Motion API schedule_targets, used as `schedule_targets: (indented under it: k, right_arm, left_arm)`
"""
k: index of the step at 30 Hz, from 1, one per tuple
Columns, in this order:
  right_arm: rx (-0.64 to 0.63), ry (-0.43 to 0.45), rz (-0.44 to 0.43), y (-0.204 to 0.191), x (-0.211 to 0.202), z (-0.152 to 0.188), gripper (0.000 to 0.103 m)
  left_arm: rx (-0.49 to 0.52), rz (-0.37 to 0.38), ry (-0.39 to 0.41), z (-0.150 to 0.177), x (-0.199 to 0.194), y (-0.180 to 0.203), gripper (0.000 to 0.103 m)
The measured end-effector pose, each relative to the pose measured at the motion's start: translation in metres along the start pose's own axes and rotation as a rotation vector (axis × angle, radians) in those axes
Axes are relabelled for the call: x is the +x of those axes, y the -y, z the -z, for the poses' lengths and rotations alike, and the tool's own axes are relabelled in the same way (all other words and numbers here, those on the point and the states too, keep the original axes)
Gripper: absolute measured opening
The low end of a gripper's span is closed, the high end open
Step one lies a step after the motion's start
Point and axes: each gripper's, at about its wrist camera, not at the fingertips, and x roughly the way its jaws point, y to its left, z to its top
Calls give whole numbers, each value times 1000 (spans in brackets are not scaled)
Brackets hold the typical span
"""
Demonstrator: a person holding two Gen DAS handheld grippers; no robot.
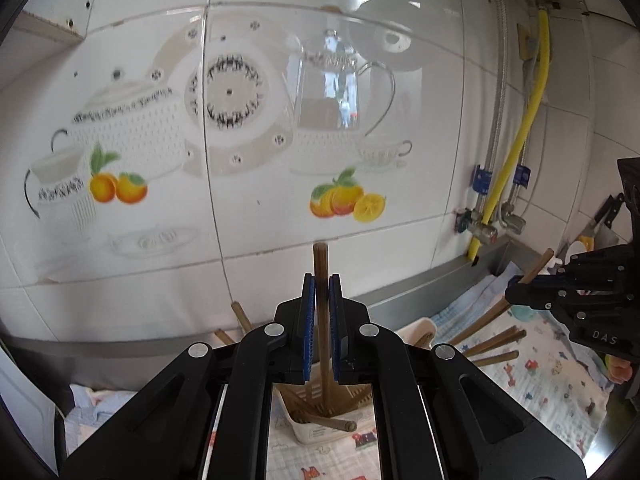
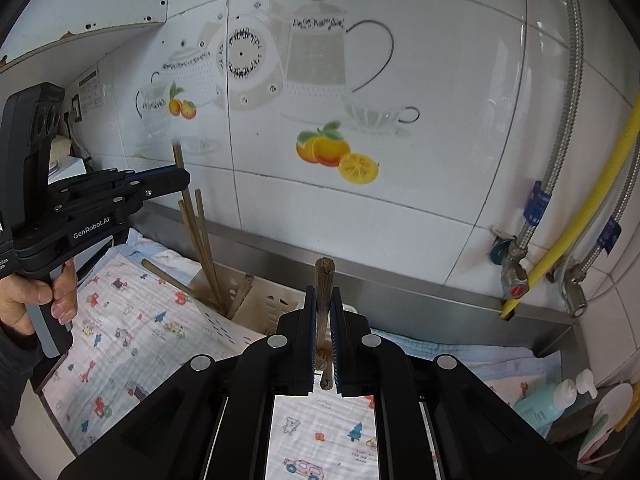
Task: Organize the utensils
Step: 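Lower the chopstick in the right gripper into the caddy while the left gripper does the same, then open both grippers to release the chopsticks and pull back from the caddy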
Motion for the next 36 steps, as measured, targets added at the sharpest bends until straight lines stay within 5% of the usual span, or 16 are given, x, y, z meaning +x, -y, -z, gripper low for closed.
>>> schedule_targets:
  k: [4,18,22,23,25,33,36]
  right_arm:
    - [3,-12,3,-1,5,4,11]
    - [2,42,50,-11,-28,17,74]
    - [-11,60,63,-21,-41,23,81]
    - [-12,63,63,-24,-44,26,83]
    - [-7,70,65,-28,-50,31,86]
    - [1,82,95,-47,-69,63,90]
    - [16,85,102,-53,-75,77,92]
  left_arm:
    - [-13,6,7,4,-1,-3,9]
    - [-7,21,52,11,-53,0,10]
    - [6,22,53,23,-73,2,11]
    - [4,21,51,28,-78,3,13]
    - [0,11,55,35,-85,2,44]
    - [-5,-12,23,77,-106,3,59]
    - [-17,-26,10,95,-111,4,71]
